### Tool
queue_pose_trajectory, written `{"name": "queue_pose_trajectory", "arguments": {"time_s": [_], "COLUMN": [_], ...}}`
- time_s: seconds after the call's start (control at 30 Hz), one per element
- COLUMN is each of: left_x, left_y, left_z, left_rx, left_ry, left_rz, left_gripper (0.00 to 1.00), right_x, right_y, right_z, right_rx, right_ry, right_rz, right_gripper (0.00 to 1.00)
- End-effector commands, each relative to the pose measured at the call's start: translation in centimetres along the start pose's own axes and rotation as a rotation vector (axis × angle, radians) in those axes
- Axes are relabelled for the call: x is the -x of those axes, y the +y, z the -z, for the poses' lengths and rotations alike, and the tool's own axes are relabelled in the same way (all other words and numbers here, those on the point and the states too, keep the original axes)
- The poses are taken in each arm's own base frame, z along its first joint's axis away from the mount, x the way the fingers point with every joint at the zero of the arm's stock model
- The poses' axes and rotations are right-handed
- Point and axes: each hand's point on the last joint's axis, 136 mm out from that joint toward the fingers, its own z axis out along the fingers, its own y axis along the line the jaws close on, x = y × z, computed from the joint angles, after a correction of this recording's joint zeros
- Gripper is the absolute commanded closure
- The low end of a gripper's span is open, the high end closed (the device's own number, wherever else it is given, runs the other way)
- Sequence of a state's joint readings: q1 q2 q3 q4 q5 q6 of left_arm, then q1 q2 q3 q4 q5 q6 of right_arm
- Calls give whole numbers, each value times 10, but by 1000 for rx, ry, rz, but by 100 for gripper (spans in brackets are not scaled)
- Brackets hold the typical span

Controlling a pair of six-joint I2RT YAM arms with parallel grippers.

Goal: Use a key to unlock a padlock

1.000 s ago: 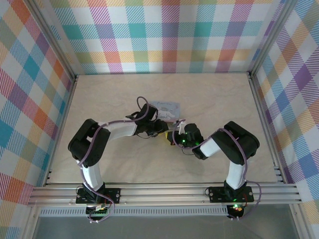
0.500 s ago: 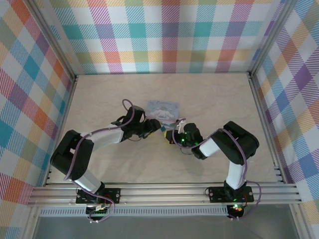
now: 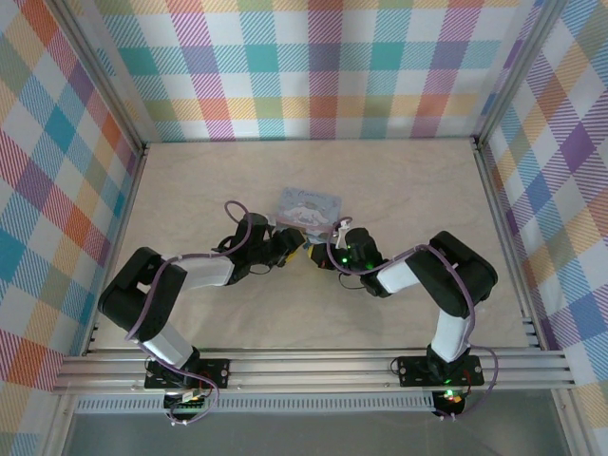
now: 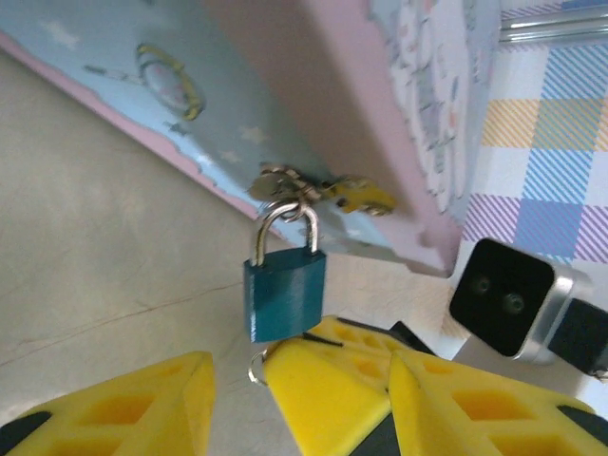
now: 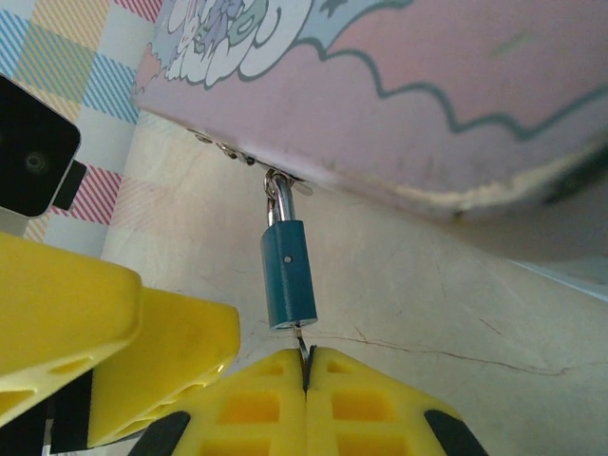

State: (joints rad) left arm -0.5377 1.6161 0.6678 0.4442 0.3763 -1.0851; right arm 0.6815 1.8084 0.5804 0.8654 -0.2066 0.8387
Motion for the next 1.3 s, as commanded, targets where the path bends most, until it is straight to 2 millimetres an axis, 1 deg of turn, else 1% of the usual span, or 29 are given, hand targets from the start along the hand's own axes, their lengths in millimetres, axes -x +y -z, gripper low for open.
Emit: {"name": "queue_pose_trajectory", "arguments": {"time_s": [0.0,0.17,0.37,0.57,0.8,1.03,1.1,1.27], "left_x": [9,10,8,6,6,8,9,10], "left_y": [2,7,12,13,15,22,22,21], "left_z": [-5,-13,-17,-23,-24,-25,-25,-24], "left_rx": [-23,-29,-19,-29,-25,-7,-9,-9], "left_ry": [-30,-29,-16,0,-6,-23,-29,-34], "left_rz": [33,69,85,98,100,106,109,109], "left_gripper": [51,56,57,61,64,67,68,76], "right_x": [9,9,9,11,12,11,11,10], "right_y": [22,24,26,29,37,45,46,44], "right_z": [0,0,-2,-3,-4,-4,-4,-3], "right_rx": [61,67,73,89,114,137,135,129], "right_ry": [-10,-4,2,-1,13,46,53,54], "right_rz": [-3,-6,-12,-36,-81,-164,-181,-204], "right_gripper": [100,100,100,100,100,100,99,98]}}
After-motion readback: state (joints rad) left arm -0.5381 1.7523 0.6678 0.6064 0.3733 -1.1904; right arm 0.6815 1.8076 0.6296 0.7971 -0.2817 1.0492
